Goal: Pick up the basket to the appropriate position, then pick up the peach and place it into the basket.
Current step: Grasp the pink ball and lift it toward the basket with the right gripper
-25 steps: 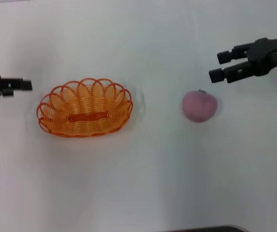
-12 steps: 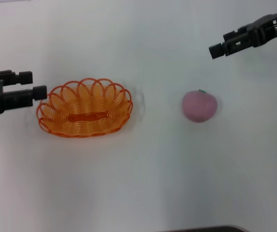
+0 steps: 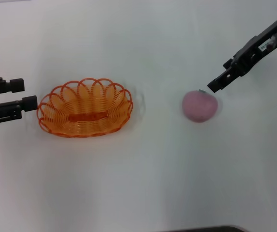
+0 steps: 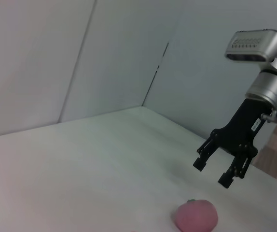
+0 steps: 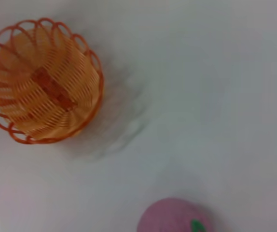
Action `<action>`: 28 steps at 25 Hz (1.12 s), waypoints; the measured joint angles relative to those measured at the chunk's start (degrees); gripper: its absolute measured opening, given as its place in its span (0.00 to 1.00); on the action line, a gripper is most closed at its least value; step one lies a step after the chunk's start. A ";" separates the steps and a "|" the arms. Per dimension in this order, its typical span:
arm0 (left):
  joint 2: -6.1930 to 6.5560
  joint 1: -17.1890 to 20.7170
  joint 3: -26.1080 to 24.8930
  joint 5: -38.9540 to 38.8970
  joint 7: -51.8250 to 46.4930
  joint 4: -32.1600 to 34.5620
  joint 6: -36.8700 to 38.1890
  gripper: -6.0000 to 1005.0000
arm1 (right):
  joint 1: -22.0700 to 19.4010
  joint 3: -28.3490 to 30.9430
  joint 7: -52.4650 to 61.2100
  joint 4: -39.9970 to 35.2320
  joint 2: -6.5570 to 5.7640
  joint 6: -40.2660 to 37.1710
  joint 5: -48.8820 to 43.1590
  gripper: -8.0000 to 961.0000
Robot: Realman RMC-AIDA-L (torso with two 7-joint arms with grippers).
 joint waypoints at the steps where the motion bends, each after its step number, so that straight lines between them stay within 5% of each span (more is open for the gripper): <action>1: 0.00 0.06 -0.09 -0.01 0.03 -0.06 -0.07 0.69 | 0.00 0.00 0.00 0.00 0.00 0.00 0.00 0.95; 12: -0.30 0.19 -0.31 -0.07 0.23 -1.88 -1.95 0.69 | 0.54 -8.81 1.08 2.79 3.50 6.96 -0.96 0.85; 20: -0.42 0.11 -0.32 -0.08 0.17 -2.25 -2.92 0.69 | 1.46 -14.15 2.73 6.31 3.59 10.35 -1.99 0.77; 28: -0.43 0.03 -0.31 -0.08 0.10 -2.75 -2.98 0.68 | 1.55 -14.09 2.75 6.05 3.59 9.94 -1.87 0.43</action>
